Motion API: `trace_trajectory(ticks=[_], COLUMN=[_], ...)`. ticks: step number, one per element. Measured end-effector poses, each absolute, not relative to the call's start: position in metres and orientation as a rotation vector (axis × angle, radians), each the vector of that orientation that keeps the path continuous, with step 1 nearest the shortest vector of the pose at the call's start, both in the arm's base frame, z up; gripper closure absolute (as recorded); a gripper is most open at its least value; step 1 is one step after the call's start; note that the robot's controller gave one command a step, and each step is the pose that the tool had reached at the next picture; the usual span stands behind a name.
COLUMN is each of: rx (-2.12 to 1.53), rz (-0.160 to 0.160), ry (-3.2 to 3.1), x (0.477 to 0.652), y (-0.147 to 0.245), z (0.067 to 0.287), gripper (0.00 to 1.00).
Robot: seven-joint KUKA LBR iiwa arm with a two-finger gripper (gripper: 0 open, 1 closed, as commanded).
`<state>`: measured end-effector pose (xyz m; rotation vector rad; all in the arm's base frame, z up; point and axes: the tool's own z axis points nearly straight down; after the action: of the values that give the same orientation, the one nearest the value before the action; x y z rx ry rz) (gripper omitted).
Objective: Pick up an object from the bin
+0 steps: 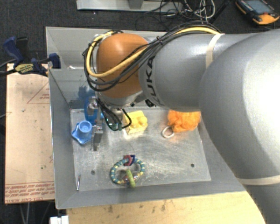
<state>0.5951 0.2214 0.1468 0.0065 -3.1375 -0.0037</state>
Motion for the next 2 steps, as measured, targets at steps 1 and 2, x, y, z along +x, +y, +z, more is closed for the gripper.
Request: trace_trajectory(ticks=[1, 2], rx=[0.002, 0.004], rz=[-0.003, -0.004], ry=[-3.143, -3.144], x=[0.5968, 0.5979], y=[0.2199, 0.2198], z=[0.1501, 0.1484], gripper=[0.0, 0.0])
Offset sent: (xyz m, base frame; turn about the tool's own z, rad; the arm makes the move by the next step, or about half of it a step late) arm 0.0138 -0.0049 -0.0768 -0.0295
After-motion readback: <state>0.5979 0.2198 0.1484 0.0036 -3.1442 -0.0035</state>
